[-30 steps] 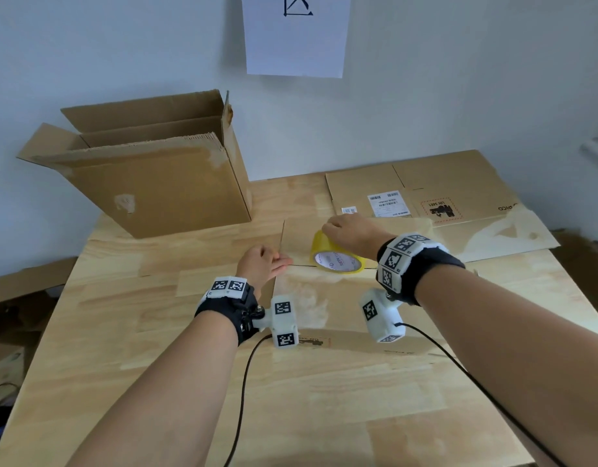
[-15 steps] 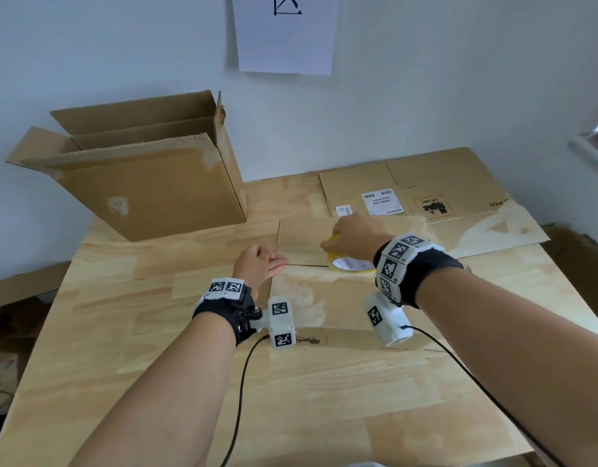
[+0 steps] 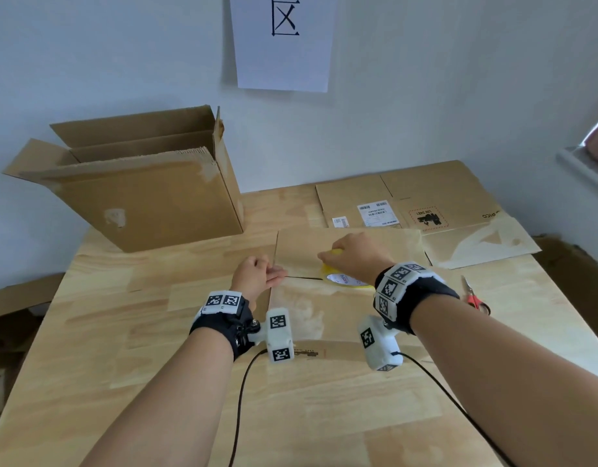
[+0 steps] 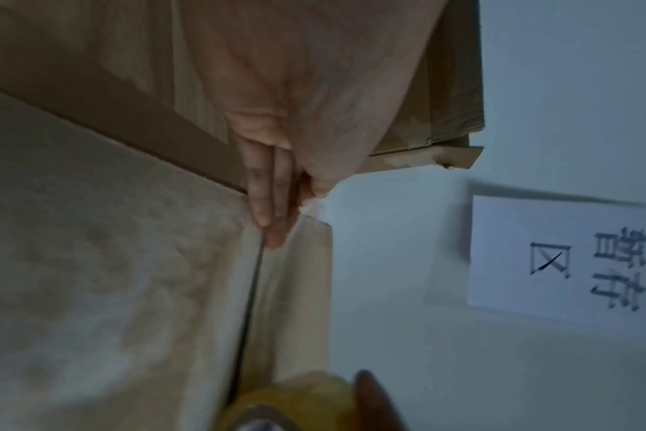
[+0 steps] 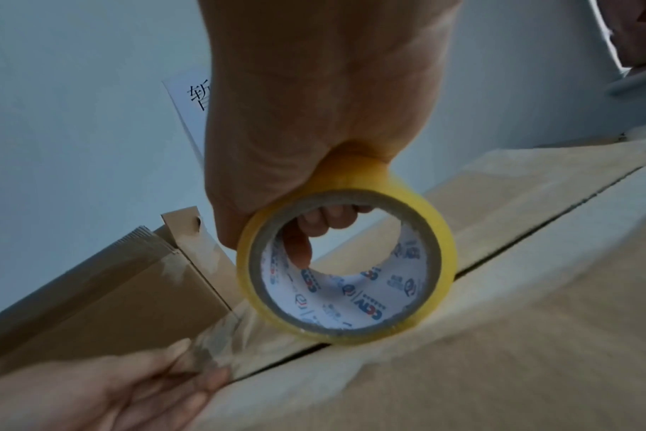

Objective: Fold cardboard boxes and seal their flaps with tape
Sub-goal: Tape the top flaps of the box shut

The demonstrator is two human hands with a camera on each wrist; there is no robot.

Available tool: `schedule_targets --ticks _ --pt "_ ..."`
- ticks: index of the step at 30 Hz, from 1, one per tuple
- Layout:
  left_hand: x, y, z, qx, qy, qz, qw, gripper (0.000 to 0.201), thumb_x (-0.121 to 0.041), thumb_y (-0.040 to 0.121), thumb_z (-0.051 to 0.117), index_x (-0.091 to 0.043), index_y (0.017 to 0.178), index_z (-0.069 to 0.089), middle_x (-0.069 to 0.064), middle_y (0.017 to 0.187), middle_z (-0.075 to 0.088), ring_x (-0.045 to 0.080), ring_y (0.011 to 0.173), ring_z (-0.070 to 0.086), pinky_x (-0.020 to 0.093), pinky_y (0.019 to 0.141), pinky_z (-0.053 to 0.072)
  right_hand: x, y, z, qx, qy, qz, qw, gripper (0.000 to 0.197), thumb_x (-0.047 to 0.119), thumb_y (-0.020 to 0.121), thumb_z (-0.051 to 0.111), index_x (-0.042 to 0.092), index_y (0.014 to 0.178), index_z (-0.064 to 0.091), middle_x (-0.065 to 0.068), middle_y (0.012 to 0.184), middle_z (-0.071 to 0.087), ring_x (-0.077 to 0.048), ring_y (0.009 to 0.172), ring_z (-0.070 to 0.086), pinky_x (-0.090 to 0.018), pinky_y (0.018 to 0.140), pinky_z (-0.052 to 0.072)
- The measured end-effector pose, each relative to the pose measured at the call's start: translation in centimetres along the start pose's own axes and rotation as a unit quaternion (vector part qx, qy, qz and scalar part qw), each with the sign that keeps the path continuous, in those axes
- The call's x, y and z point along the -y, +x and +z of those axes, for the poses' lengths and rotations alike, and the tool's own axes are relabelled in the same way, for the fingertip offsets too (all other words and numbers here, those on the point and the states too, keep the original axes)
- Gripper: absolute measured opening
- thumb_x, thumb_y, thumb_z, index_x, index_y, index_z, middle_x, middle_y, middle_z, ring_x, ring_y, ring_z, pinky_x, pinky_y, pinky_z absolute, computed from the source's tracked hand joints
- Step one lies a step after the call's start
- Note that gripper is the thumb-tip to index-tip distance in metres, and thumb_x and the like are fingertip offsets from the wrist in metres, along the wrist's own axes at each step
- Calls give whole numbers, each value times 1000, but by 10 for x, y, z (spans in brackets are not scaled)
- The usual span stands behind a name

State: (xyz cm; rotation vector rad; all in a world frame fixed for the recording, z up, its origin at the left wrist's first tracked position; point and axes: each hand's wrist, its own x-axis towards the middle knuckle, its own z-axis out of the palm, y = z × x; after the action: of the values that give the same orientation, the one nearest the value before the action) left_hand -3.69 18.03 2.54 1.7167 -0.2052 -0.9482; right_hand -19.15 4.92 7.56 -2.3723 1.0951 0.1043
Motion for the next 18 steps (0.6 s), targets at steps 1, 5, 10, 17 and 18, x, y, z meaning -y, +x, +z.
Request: schedule_targets --ticks 1,5,10,17,18 --pt "0 0 -1 -9 20 4 1000 24 -20 103 34 -3 93 48 16 98 65 22 84 68 26 73 55 0 -2 1 -3 0 3 1000 39 53 86 49 21 99 68 4 85 60 -20 86 60 -28 69 46" --pt "0 0 -10 -66 208 35 975 34 -31 102 34 -6 100 57 12 103 62 28 94 58 36 82 44 5 -5 1 0 -13 -8 1000 40 50 87 48 20 105 67 0 93 62 -22 94 61 -29 72 46" --pt "3 -4 -4 -83 203 34 975 31 -33 101 34 -11 92 53 5 95 60 25 90 58 36 82 47 7 -7 -1 1 -26 -15 1000 41 49 88 48 18 107 67 -3 100 67 -22 92 61 -29 74 48" --pt "2 -5 5 -120 199 31 972 28 -28 97 37 -10 81 52 11 94 69 32 88 65 47 82 54 -2 -6 6 -8 8 -6 1000 33 50 86 51 21 84 67 0 77 64 -21 80 62 -28 65 50" --pt "-3 -10 7 -119 205 27 971 29 -28 97 37 -8 84 54 12 94 68 32 88 64 46 82 54 -3 -5 7 -13 12 -5 1000 31 49 85 51 22 79 64 1 72 62 -21 77 62 -26 61 47"
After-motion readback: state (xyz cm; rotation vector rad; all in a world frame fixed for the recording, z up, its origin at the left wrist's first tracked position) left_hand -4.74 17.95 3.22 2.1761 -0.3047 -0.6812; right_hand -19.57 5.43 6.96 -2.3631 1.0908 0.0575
